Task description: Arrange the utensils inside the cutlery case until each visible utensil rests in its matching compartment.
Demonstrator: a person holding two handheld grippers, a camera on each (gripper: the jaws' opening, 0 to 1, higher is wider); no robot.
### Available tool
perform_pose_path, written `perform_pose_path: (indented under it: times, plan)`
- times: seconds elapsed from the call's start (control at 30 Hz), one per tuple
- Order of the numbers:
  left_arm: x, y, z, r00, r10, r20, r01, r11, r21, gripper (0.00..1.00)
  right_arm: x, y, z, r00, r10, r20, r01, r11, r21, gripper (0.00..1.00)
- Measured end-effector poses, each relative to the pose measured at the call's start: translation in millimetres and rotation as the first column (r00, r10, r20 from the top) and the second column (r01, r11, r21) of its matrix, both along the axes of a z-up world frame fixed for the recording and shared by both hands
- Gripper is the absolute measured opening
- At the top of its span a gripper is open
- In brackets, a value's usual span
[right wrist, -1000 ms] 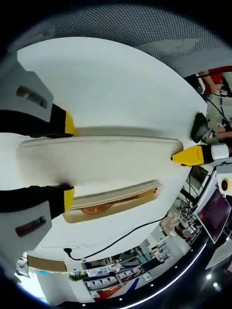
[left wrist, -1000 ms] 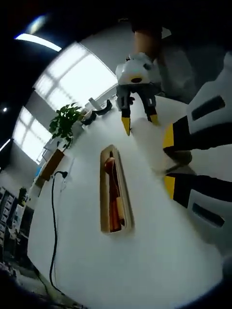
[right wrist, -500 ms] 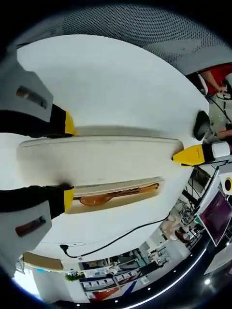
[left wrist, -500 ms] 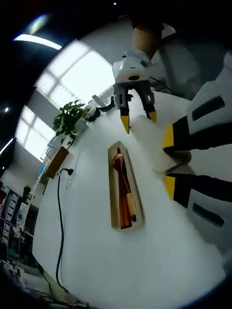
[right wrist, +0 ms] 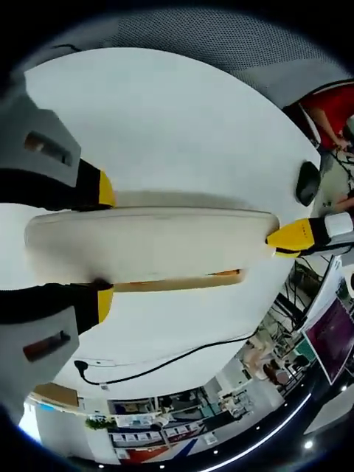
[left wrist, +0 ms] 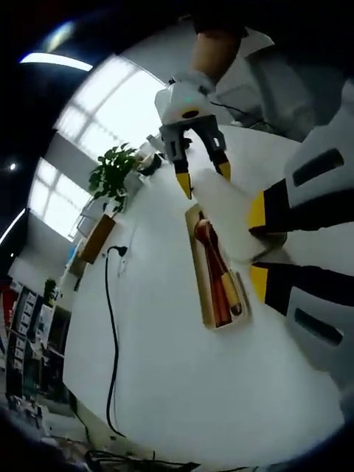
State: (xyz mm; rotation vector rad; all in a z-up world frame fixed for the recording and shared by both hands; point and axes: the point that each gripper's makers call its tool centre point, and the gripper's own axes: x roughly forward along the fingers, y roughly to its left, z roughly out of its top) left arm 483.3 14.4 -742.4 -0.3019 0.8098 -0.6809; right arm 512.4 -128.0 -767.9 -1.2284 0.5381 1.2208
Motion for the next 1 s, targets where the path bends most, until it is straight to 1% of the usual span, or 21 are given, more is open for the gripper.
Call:
perform_pose_path:
  times: [0.07,0.27,0.43,0.5,0.63,0.8,0.83,0.87,0.9,0.93,1.0]
  plan:
    - [4.9,3,1.3,1.0,0.014,-0.001,-0.014,1.0,-0.008,0.15,5,3,0.6,1.0,0.0,0.001,0.0,1.0,-0.002,0.36]
    - [23.3,14,1.3,0.999,0.046,0.006,-0.046,0.999,0.012,0.15,18,13,-2.2,0.999,-0.02,-0.033,0.02,1.0,-0.007,0.36]
    - [36.8,18,-0.3,0.998,0.065,-0.004,-0.065,0.998,0.02,0.15,31,17,-3.6,0.998,-0.03,-0.054,0.028,0.999,-0.036,0.36]
    - [42.3,22,0.0,0.996,0.084,-0.003,-0.084,0.996,0.012,0.15,34,19,-4.5,0.996,-0.044,-0.077,0.042,0.999,-0.031,0.36]
    - [49.6,28,-0.4,0.993,0.115,-0.008,-0.115,0.993,-0.002,0.15,38,25,-7.1,0.994,-0.057,-0.098,0.055,0.998,-0.023,0.36]
    - [53.1,31,-9.9,0.992,0.124,-0.034,-0.124,0.992,-0.001,0.15,40,27,-14.4,0.991,-0.054,-0.122,0.049,0.998,-0.046,0.36]
    - [54.1,32,-11.9,0.99,0.135,-0.042,-0.135,0.991,-0.007,0.15,41,28,-15.3,0.99,-0.056,-0.129,0.049,0.998,-0.05,0.36]
    - [56.9,35,-13.1,0.986,0.16,-0.047,-0.161,0.987,-0.018,0.15,41,30,-14.3,0.986,-0.073,-0.148,0.068,0.997,-0.037,0.36]
    - [59.1,36,-13.0,0.983,0.178,-0.054,-0.18,0.983,-0.04,0.15,41,31,-14.3,0.986,-0.071,-0.15,0.067,0.997,-0.037,0.36]
    - [59.3,37,-13.7,0.979,0.188,-0.076,-0.193,0.979,-0.063,0.15,41,32,-14.5,0.986,-0.071,-0.153,0.067,0.997,-0.035,0.36]
    - [60.2,39,-14.8,0.98,0.186,-0.075,-0.191,0.98,-0.065,0.15,42,33,-15.2,0.984,-0.072,-0.162,0.067,0.997,-0.036,0.36]
